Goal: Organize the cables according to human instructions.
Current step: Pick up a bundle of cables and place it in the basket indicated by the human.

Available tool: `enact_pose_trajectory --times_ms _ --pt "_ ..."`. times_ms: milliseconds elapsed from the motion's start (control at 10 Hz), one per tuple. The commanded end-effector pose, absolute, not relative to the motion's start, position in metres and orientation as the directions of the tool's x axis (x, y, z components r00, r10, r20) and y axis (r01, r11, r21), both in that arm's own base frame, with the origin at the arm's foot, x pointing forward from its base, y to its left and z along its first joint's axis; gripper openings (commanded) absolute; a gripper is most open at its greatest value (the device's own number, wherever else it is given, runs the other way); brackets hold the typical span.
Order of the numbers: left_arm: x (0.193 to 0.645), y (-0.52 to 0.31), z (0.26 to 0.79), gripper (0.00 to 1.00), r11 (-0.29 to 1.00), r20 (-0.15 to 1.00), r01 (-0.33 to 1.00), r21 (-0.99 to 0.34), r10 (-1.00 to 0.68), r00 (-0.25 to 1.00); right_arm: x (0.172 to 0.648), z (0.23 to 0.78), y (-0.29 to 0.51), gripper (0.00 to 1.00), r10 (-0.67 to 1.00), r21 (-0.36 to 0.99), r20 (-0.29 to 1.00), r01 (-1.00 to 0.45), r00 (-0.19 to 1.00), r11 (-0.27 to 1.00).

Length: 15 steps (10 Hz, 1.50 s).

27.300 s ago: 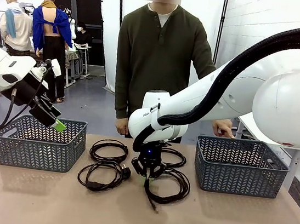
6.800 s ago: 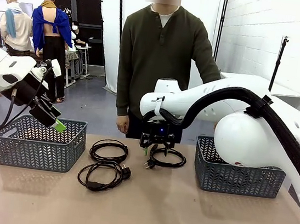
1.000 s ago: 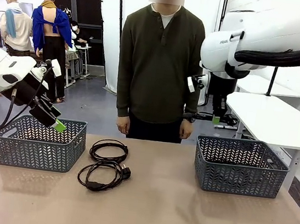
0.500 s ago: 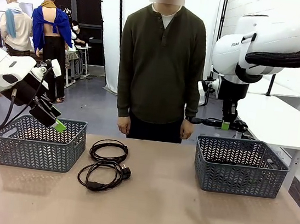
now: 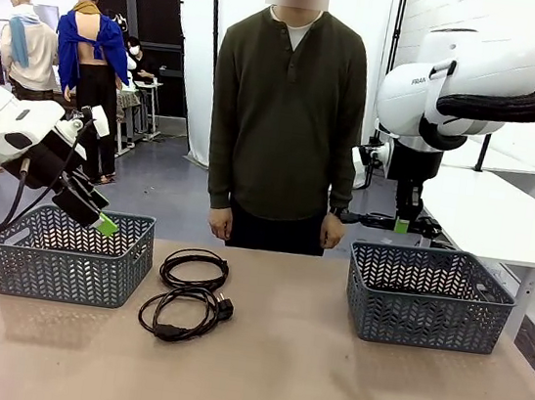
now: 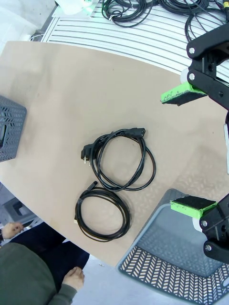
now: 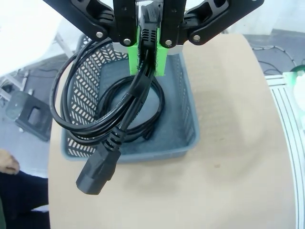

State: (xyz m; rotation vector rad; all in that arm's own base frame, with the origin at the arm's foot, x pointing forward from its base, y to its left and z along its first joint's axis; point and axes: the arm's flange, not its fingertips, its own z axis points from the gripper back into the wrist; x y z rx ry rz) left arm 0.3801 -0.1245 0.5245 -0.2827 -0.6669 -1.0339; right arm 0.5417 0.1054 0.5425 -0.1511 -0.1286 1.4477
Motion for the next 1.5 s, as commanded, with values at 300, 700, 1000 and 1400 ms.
enact_pose_trajectory --times_ms 300,700,1000,1400 --pt "0.381 -0.122 0.522 1.0 0.487 0.641 0.87 0.079 -0.693 0.33 0.535 0.535 0.097 0.0 0.994 -0.159 -0.012 -0.982 0.105 0.102" --pt "0.381 -0.122 0.522 1.0 0.487 0.641 0.87 0.079 -0.693 0.33 0.529 0.524 0.08 0.0 0.992 -0.134 -0.022 -0.983 0.126 0.122" --pt "0.381 -0.122 0.522 1.0 0.487 0.641 0.87 0.079 -0.693 0.33 0.525 0.508 0.058 0.0 0.995 -0.15 -0.023 -0.984 0.096 0.092" --pt "0.381 -0.122 0.522 1.0 0.487 0.641 0.87 0.079 -0.693 0.33 0.529 0.488 0.037 0.0 0.995 -0.171 -0.023 -0.981 0.095 0.09"
